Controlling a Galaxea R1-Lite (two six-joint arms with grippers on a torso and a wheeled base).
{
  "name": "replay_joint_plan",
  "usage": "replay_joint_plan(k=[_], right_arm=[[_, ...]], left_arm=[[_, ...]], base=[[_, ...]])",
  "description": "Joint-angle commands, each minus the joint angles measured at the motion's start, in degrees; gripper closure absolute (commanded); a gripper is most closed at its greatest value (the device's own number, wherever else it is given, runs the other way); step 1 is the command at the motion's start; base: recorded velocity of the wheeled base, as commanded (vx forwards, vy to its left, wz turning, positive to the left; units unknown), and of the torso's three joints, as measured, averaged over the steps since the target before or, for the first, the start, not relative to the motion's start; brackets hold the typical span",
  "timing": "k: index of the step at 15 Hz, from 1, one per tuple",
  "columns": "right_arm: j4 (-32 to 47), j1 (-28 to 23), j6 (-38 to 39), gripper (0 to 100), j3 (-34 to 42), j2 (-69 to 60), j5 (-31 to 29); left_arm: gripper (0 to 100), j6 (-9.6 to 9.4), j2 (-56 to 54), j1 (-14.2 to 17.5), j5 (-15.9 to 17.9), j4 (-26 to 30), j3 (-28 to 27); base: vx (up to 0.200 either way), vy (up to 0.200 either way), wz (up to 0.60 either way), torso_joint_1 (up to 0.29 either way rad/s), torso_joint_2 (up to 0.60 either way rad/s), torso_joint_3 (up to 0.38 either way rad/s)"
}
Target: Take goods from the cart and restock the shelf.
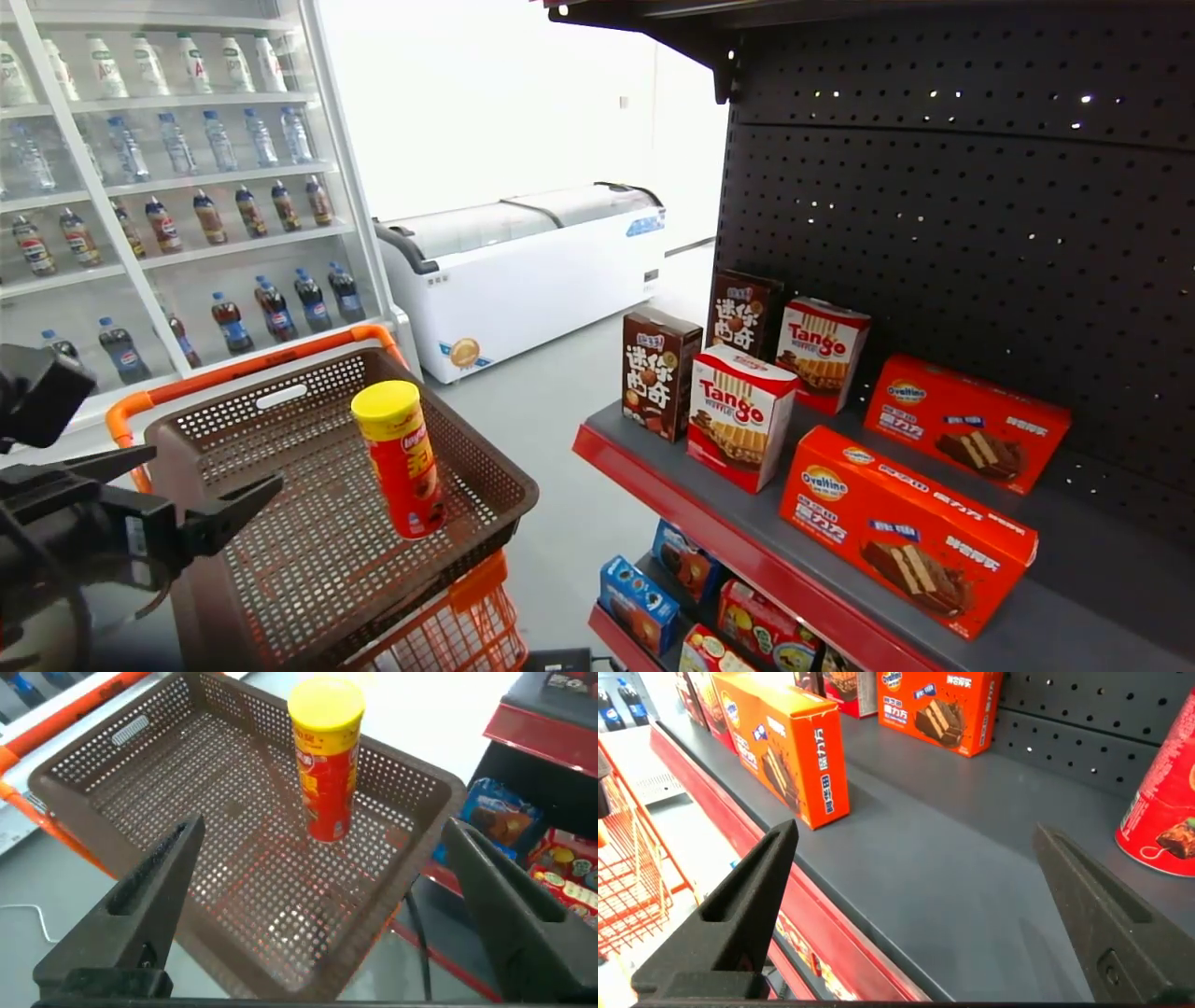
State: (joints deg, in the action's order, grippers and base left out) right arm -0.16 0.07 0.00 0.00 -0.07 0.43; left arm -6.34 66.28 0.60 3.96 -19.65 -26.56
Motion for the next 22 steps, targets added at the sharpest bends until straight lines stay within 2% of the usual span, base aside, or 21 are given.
replay_joint_plan(k=[1,2,5,9,10,11,13,15,18,22], right_arm=[[0.0,0.0,0.0,0,0.0,0.1,0.0],[0.0,0.0,0.0,0,0.0,0.1,0.0],[0.0,0.0,0.0,0,0.0,0.1,0.0],[0.0,0.0,0.0,0,0.0,0.1,0.0],[0.0,0.0,0.0,0,0.0,0.1,0.0],[0.1,0.0,0.0,0,0.0,0.1,0.0],[0.0,0.0,0.0,0,0.0,0.1,0.0],[0.0,0.0,0.0,0,0.0,0.1,0.0],[0.0,0.0,0.0,0,0.0,0.1,0.0],[0.1,0.0,0.0,0,0.0,0.1,0.0]], left_arm=[[0,-1.48,19.9,0.1,-0.1,-4.3,-4.7],[0,-1.13,24.2,-0.2,-0.2,-8.1,-6.0],[0,-1.04,33.6,-2.4,-0.2,-13.1,-8.7],[0,-0.60,43.6,-4.4,-0.7,-26.5,-7.7],[0,-0.60,43.6,-4.4,-0.7,-26.5,-7.7],[0,-0.69,48.3,-5.2,-2.4,-32.8,-8.9],[0,-1.04,52.5,-5.6,-8.0,-35.6,-9.1],[0,-0.96,55.9,-6.6,-12.2,-38.1,-9.2],[0,-0.60,60.6,-6.8,-12.2,-44.4,-10.6],[0,-0.52,63.7,-6.7,-12.2,-49.1,-12.9]], base=[[0.000,0.000,0.00,0.000,0.00,0.000],[0.000,0.000,0.00,0.000,0.00,0.000],[0.000,0.000,0.00,0.000,0.00,0.000],[0.000,0.000,0.00,0.000,0.00,0.000],[0.000,0.000,0.00,0.000,0.00,0.000],[0.000,0.000,0.00,0.000,0.00,0.000],[0.000,0.000,0.00,0.000,0.00,0.000],[0.000,0.000,0.00,0.000,0.00,0.000],[0.000,0.000,0.00,0.000,0.00,0.000],[0.000,0.000,0.00,0.000,0.00,0.000]])
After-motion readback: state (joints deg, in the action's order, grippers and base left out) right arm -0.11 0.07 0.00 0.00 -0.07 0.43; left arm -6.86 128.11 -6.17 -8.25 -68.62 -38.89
